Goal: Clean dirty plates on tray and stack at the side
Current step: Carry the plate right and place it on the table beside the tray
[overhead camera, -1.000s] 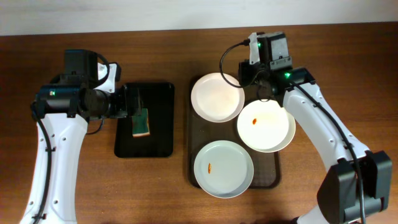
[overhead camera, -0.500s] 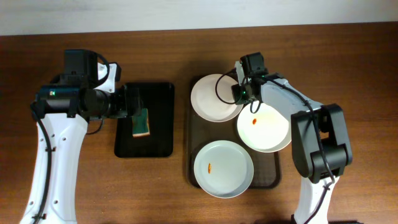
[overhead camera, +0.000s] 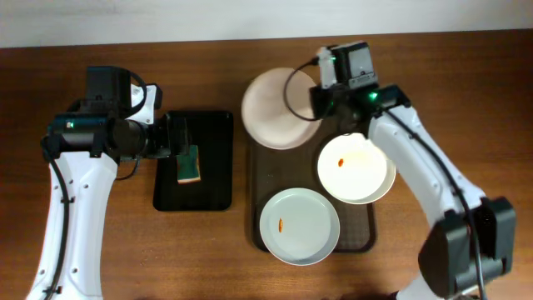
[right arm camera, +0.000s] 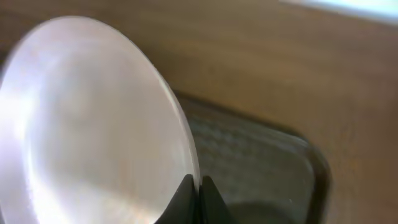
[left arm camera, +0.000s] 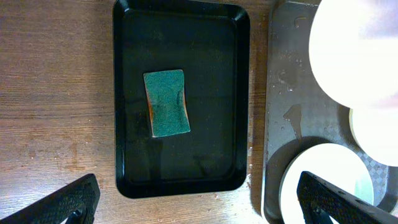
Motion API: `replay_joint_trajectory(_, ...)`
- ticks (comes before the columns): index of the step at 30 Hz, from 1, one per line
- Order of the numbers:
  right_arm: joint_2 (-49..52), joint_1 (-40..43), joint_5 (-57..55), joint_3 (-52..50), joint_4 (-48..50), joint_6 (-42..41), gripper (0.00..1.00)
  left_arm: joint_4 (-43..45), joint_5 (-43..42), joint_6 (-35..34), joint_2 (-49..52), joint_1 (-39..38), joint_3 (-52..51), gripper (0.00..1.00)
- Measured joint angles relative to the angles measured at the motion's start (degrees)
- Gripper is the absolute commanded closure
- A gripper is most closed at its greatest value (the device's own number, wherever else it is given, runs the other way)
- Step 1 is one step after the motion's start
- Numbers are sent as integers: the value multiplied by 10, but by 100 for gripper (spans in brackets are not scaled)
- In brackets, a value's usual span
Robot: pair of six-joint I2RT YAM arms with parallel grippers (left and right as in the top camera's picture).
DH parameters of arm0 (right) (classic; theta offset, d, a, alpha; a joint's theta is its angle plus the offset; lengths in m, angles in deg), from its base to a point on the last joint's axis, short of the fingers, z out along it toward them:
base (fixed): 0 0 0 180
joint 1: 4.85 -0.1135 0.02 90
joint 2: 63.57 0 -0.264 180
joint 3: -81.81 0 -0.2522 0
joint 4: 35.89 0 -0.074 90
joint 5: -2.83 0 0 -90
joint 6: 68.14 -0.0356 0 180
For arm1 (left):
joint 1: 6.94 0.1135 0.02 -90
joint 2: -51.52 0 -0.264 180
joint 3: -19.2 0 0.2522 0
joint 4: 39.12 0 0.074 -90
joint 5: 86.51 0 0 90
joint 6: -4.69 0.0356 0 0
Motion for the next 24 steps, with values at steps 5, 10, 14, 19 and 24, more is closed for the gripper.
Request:
replay_joint_trajectory(5,14,-161,-98,3,95,31,96,0,0,0,0,0,0,0)
replay_joint_trajectory(10,75,-275,-266,2,164,97,96,0,0,0,0,0,0,0)
replay_joint_trajectory(14,79,-308,-386,1,198,127,96,2,7,0,0,1,0,0)
replay_joint_trajectory(19,79,-313,-453,1,208,150,96,2,6,0,0,1,0,0)
replay_joint_trajectory(24,79,-312,-467,1,207,143,96,2,4,0,0,1,0,0)
